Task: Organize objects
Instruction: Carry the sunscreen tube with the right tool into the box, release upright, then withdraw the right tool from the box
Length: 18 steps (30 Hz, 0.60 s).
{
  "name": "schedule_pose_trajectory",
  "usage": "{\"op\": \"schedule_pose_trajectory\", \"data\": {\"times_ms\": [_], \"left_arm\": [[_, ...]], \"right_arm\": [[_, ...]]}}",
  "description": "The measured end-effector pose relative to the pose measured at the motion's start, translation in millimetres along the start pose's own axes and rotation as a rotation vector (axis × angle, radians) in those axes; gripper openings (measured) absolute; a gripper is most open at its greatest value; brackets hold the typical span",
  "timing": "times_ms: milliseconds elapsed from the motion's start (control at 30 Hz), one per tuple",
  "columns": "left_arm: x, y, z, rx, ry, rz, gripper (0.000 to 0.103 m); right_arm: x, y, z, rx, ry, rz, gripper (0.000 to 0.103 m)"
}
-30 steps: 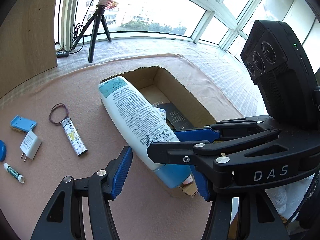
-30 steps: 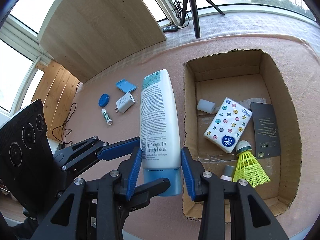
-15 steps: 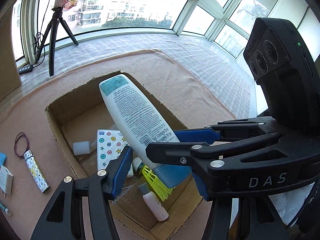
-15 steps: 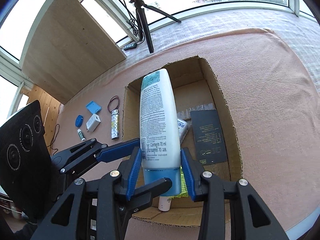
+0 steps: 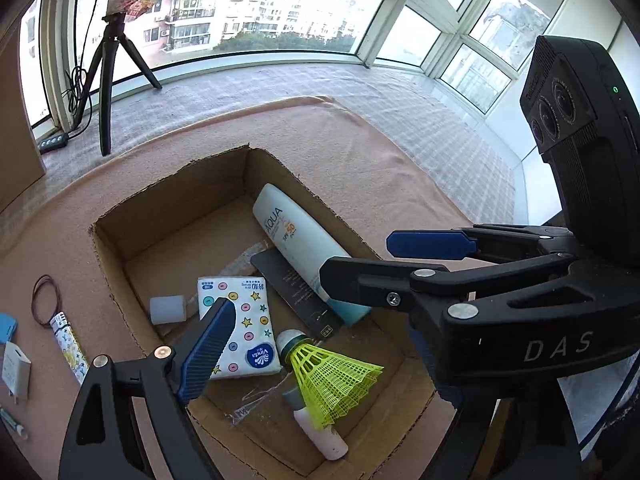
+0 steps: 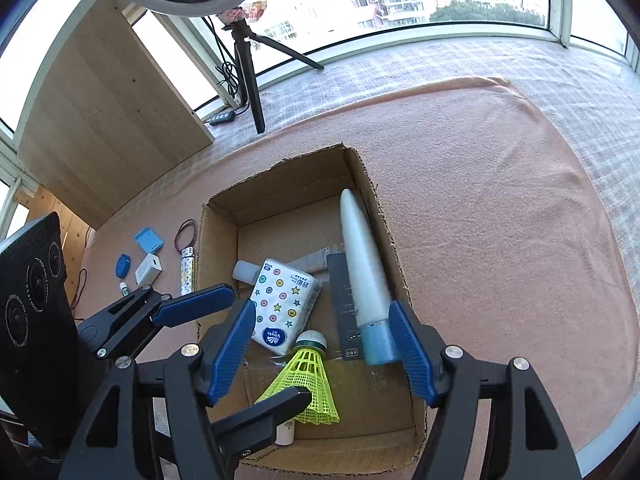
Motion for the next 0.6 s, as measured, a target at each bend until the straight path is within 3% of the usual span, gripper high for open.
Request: {"op": "schedule_pose_trajectory", "data": {"times_ms": [267,600], "left_arm": [[9.7,-8.7,-10.0,-0.013,-0.012,0.003,0.09],[31.7,-35.1,-21.7,-0.08,-0.022,0.015,0.09]], "right_arm": [[0.9,-1.2,-1.6,0.007,0.004,0.007,0.066],[1.8,-1.7,-20.3,0.02,-0.016,0.03,0.066]]}}
Point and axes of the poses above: each gripper's, at about its wrist camera, not at the fingertips, and y roughly the way its jaws point, z to its right, x to its underside, the point moved 6 cm from there along y, roughly the way its jaws point, and after that the axes turned 11 degrees about -z, right-handed, at the moved point
